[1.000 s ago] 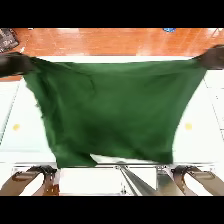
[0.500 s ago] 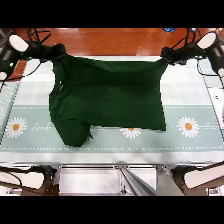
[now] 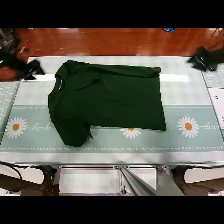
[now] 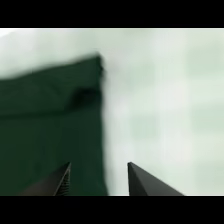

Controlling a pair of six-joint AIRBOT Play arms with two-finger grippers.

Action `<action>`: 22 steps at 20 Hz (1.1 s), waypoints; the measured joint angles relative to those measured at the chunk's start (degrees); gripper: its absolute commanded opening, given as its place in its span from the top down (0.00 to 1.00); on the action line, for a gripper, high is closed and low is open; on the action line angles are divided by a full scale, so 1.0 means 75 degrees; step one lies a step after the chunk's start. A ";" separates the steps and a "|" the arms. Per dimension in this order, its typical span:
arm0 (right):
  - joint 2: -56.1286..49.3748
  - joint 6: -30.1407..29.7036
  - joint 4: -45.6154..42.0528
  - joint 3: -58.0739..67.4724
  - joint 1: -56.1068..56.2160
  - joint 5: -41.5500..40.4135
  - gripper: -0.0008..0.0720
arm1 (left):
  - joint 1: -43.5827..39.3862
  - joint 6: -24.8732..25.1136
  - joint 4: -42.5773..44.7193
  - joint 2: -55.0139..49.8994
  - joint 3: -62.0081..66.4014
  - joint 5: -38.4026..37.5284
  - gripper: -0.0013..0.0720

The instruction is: Fold the shirts.

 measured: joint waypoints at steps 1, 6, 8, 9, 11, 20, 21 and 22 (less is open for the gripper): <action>0.0472 -0.0047 -0.0242 -0.0764 -0.0221 0.0009 0.42 | 0.0361 0.0163 -0.0210 0.0268 -0.0618 -0.0204 0.29; 0.3238 -0.0685 0.0085 -0.5371 -0.0956 -0.1139 0.42 | 0.2197 0.1081 -0.0930 0.2416 -0.4479 0.0449 0.29; 0.4150 -0.0909 0.0312 -0.6738 -0.1072 -0.1440 0.42 | 0.2655 0.1393 -0.1288 0.2987 -0.5680 0.0810 0.29; 0.4485 -0.0988 0.0437 -0.7233 -0.1099 -0.1533 0.42 | 0.2769 0.1553 -0.1480 0.3133 -0.6114 0.1014 0.29; 0.4943 -0.1102 0.0551 -0.7901 -0.1139 -0.1559 0.42 | 0.2774 0.1836 -0.1725 0.3252 -0.6773 0.1352 0.29; 0.5423 -0.1320 0.1303 -0.8606 -0.1209 -0.1716 0.42 | 0.1236 0.1990 -0.2876 0.2716 -0.7519 0.2672 0.65; 0.5432 -0.1326 0.1317 -0.8617 -0.1262 -0.1757 0.42 | 0.1102 0.1964 -0.2838 0.2640 -0.7519 0.2838 0.96; 0.5441 -0.1323 0.1300 -0.8620 -0.1338 -0.1789 0.42 | 0.1011 0.1932 -0.2844 0.2582 -0.7525 0.2882 0.96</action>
